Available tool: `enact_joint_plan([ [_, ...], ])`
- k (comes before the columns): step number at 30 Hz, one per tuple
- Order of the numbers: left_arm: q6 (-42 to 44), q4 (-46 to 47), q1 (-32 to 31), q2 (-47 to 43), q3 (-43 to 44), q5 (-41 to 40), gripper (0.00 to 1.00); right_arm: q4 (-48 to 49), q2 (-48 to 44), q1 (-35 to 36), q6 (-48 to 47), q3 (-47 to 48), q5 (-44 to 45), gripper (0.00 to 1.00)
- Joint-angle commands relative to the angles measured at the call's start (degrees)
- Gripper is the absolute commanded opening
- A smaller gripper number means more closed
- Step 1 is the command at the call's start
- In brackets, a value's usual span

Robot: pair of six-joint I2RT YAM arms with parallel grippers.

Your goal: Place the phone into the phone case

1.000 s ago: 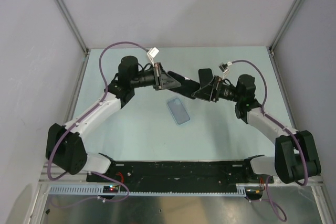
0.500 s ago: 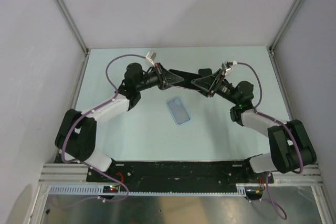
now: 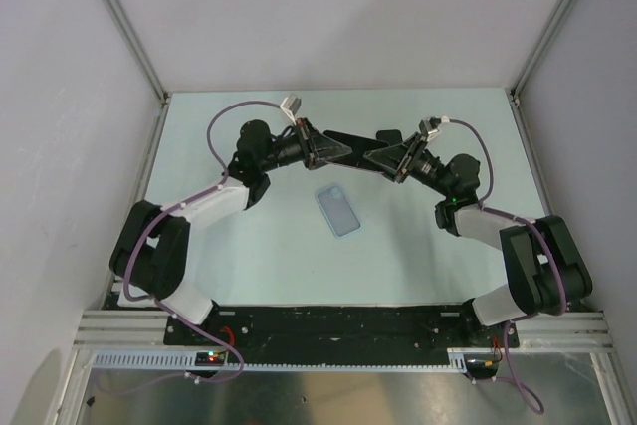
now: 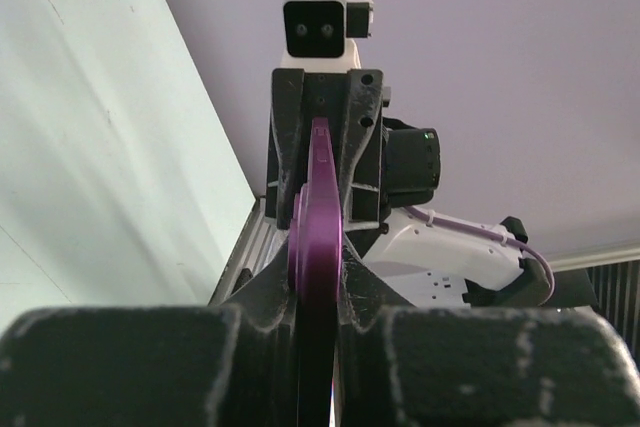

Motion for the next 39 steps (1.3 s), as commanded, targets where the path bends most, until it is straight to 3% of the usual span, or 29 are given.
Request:
enact_joint_plan([
  [1,-0.04,5.27,0.09,-0.07,0.61,4.26,0.00,3.00,0.55,-1.19,-0.30,0.55,-1.96,0.33],
  [5,0.28,5.28,0.04,0.94,1.41,6.08,0.00,2.02,0.52,-1.47,-0.83,0.71,-3.04,0.32],
  [11,0.89,5.29,-0.15,2.31,2.54,7.34,0.00,-2.37,-0.52,-1.20,-3.11,1.56,-4.67,0.20],
  [19,1.34,5.24,-0.24,3.85,3.22,7.03,0.00,-6.42,-1.56,-0.65,-5.33,1.81,-5.98,0.22],
  [21,1.45,5.28,-0.24,4.01,3.30,7.21,0.00,-6.74,-1.57,-0.63,-5.47,1.87,-6.15,0.15],
  [23,1.76,5.20,-0.24,3.96,3.24,7.26,0.09,-6.86,-1.60,-0.83,-5.26,1.93,-6.39,0.04],
  [27,4.61,3.09,0.43,2.89,2.73,6.48,0.44,-8.86,-2.67,-1.63,-5.46,1.83,-6.29,0.00],
  [30,9.69,-4.26,1.68,1.13,2.90,4.43,0.68,-12.84,-5.31,-3.19,-6.66,1.16,-5.72,0.00],
  [32,14.85,-11.45,2.61,0.01,3.86,2.50,0.76,-17.20,-7.89,-4.61,-8.20,0.63,-5.16,0.00],
  [35,30.70,-33.85,3.94,-1.07,9.31,-5.25,0.79,-26.93,-13.24,-7.55,-12.43,-0.11,-3.51,0.00],
  [36,36.53,-41.75,4.00,-0.95,11.64,-11.26,0.79,-32.15,-15.90,-8.75,-14.14,-0.18,-2.31,0.00],
  [39,50.58,-58.51,3.85,1.56,17.89,-25.82,0.68,-46.44,-24.04,-11.38,-20.87,-0.24,2.07,0.00],
])
